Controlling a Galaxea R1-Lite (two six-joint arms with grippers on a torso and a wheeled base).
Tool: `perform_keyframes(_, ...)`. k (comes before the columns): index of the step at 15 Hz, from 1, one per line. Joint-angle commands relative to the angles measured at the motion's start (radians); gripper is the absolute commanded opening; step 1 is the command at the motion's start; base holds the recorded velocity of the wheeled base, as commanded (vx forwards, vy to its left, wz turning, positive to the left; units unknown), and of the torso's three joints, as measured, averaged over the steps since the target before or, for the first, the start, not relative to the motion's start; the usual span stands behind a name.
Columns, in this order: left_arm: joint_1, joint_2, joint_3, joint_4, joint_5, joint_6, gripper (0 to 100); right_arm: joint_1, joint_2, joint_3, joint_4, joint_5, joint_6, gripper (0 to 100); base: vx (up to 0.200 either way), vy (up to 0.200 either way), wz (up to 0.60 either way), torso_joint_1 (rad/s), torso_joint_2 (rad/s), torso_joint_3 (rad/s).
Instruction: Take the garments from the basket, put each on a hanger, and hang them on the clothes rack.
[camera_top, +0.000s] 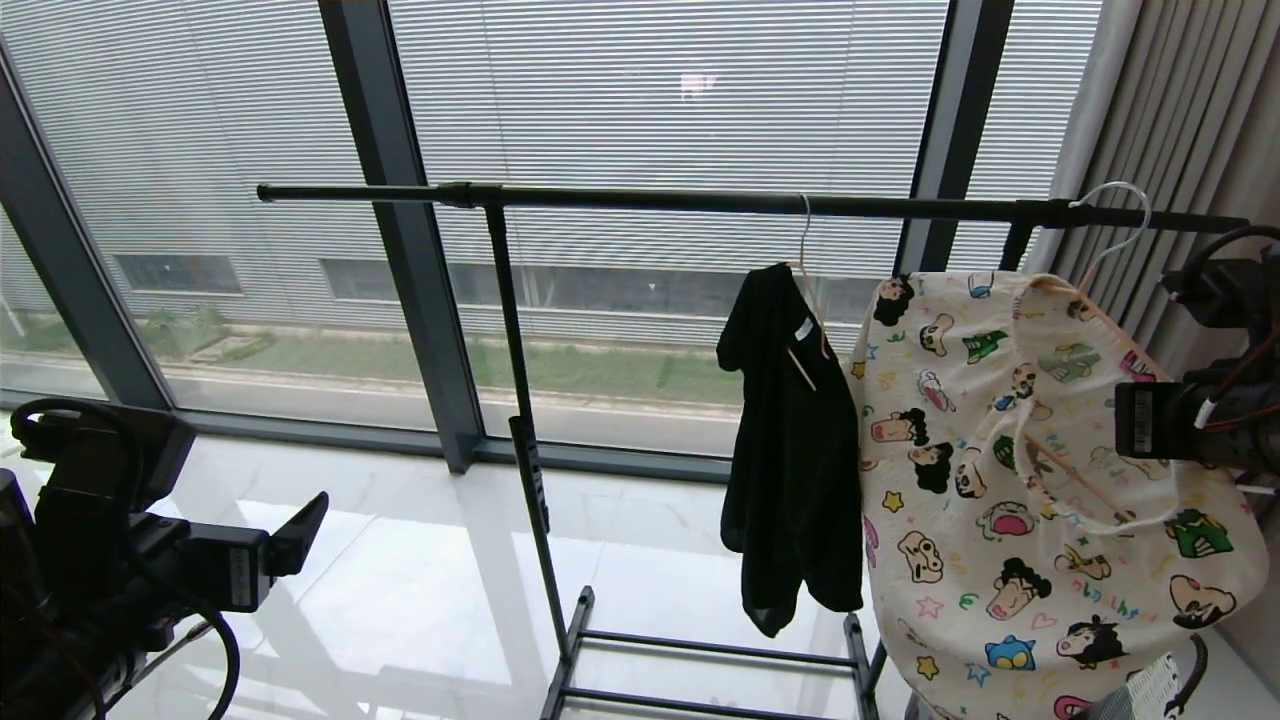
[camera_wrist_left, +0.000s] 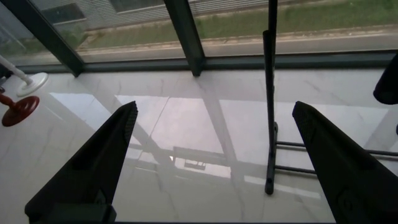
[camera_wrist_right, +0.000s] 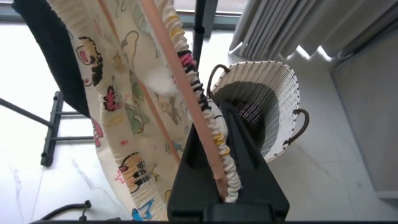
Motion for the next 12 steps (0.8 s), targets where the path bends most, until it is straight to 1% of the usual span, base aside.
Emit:
perform_keyframes(1, -0.007, 0.002, 0.0, -0.001, 0.001, 0.0, 100, -0.006, 0.006, 0.0, 0.001, 0.0, 0.001, 0, 0.2, 0.0, 0.0, 0.012, 0.0, -0.007)
perform_keyframes(8, -0.008, 0.002, 0.002, -0.001, 0.001, 0.0, 100, -0.018, 0.001, -0.001, 0.001, -0.001, -0.002, 0, 0.2, 0.0, 0.0, 0.001, 0.0, 0.001)
perform_keyframes(12, -0.008, 0.002, 0.003, -0.001, 0.001, 0.0, 100, -0.016, 0.003, -0.003, 0.001, 0.002, -0.007, 0, 0.0, 0.0, 0.0, 0.0, 0.0, 0.0)
